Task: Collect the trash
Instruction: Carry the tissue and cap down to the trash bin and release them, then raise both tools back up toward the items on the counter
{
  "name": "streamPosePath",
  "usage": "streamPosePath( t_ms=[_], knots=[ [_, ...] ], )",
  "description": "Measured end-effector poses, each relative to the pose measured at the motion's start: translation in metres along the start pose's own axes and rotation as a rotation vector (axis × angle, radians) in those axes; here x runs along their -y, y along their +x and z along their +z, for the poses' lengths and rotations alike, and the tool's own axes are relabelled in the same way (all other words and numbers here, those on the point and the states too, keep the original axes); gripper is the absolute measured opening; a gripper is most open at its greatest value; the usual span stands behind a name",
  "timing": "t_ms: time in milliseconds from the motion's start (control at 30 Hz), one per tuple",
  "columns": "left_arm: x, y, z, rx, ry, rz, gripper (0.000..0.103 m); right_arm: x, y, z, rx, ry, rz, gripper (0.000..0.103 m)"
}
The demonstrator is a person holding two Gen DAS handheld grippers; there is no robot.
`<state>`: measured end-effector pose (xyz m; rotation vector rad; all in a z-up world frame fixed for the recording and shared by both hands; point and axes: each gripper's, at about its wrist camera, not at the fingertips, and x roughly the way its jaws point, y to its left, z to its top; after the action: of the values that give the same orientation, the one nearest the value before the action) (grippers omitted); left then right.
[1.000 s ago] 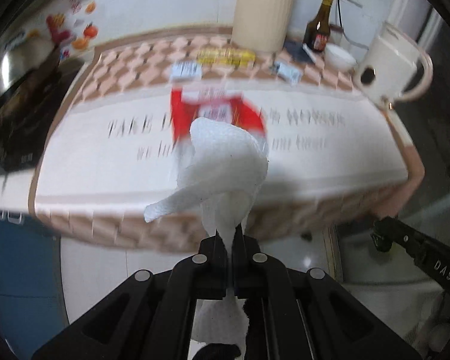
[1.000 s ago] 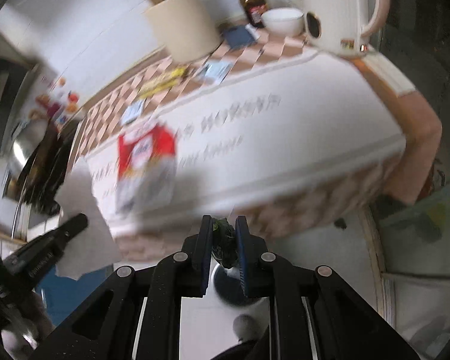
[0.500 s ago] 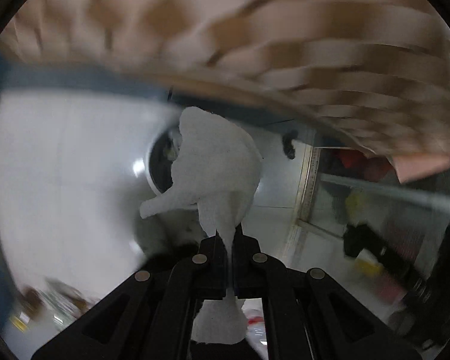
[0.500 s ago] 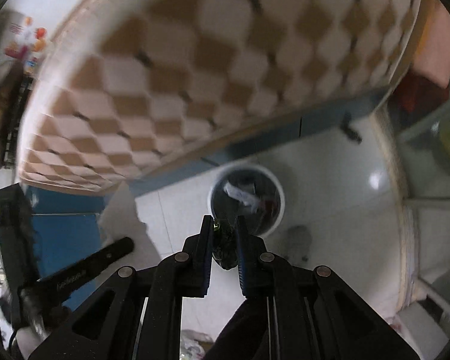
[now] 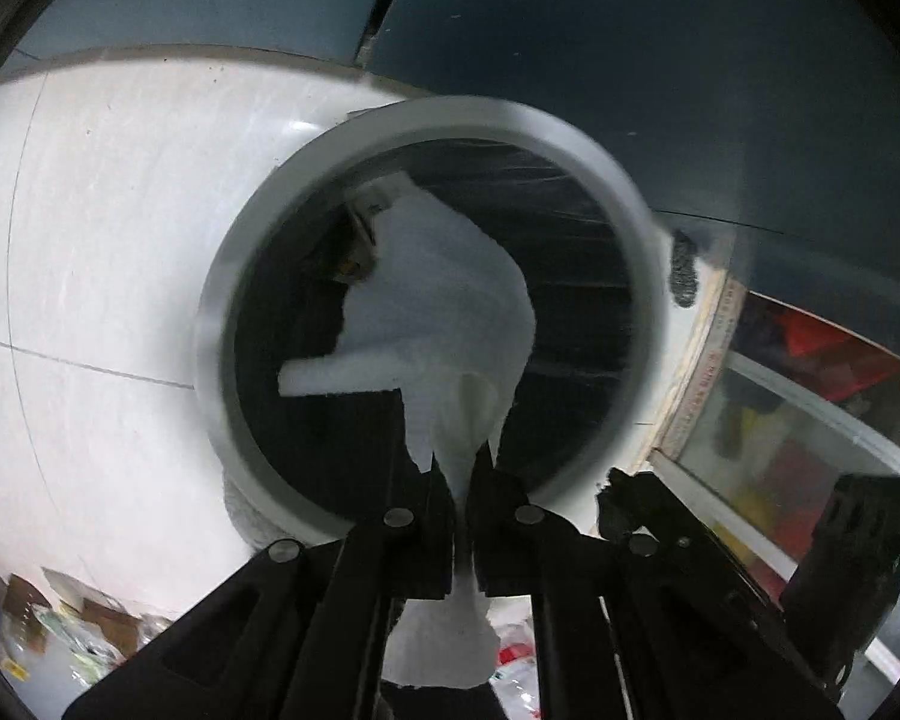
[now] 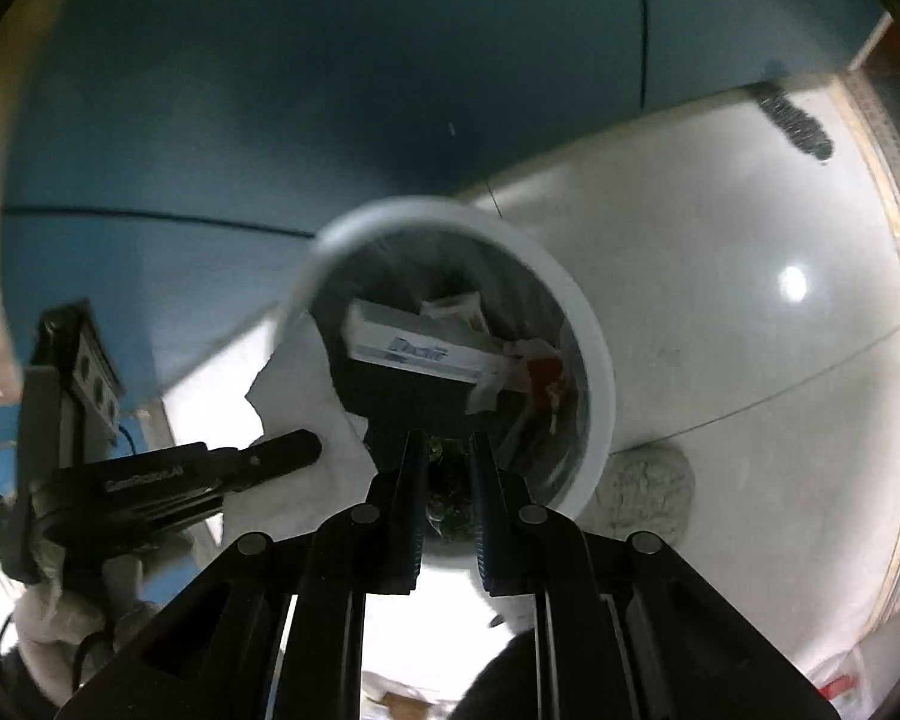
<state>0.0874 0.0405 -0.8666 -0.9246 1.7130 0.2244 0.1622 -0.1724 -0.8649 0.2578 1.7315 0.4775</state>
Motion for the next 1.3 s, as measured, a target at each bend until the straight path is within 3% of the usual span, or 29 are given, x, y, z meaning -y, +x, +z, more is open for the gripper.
streamPosePath(
  t_ms=[33,67,100,133,167,200,267,333,400,467,567,667,867,1300],
  knots=[
    [-0.003,0.002,0.0,0.001,0.002,0.01,0.013,0.001,0.009,-0.001,-0.016,-0.007,-0.001,0.015],
    [-0.006,0.002,-0.001,0.009,-0.002,0.022,0.044,0.003,0.02,-0.001,-0.033,-0.007,-0.009,0.015],
    [-0.007,0.001,-0.002,0.022,-0.007,0.035,0.085,0.004,0.028,-0.001,-0.047,-0.007,-0.023,0.017],
    [-0.008,-0.003,-0.003,0.045,-0.01,0.05,0.099,0.005,0.032,-0.003,-0.056,-0.011,-0.027,0.017],
    [-0.012,-0.01,-0.004,0.059,-0.01,0.056,0.103,0.006,0.036,-0.004,-0.063,-0.015,-0.039,0.023],
    [-0.013,-0.013,-0.006,0.069,-0.011,0.076,0.103,0.007,0.038,-0.005,-0.062,-0.017,-0.06,0.039],
    [-0.013,-0.024,-0.009,0.09,-0.009,0.107,0.103,0.007,0.037,-0.006,-0.057,-0.013,-0.064,0.057],
    [-0.009,-0.036,-0.014,0.132,0.012,0.161,0.103,0.006,0.03,-0.005,-0.051,-0.018,-0.093,0.065],
    [-0.006,-0.056,-0.021,0.208,0.06,0.24,0.103,0.001,0.023,-0.005,-0.037,-0.046,-0.13,0.091],
    [0.001,-0.07,-0.032,0.276,0.089,0.315,0.103,-0.007,0.015,-0.006,-0.015,-0.085,-0.193,0.103],
    [0.012,-0.093,-0.054,0.342,0.132,0.426,0.103,-0.028,-0.001,-0.01,0.005,-0.138,-0.28,0.103],
    [0.019,-0.113,-0.074,0.349,0.14,0.449,0.103,-0.042,-0.024,-0.02,0.023,-0.174,-0.326,0.103],
    [0.041,-0.16,-0.119,0.367,0.149,0.437,0.103,-0.073,-0.084,-0.039,0.048,-0.229,-0.35,0.103],
    [0.094,-0.302,-0.221,0.443,0.176,0.371,0.103,-0.144,-0.293,-0.104,0.14,-0.291,-0.322,0.103]
  ],
)
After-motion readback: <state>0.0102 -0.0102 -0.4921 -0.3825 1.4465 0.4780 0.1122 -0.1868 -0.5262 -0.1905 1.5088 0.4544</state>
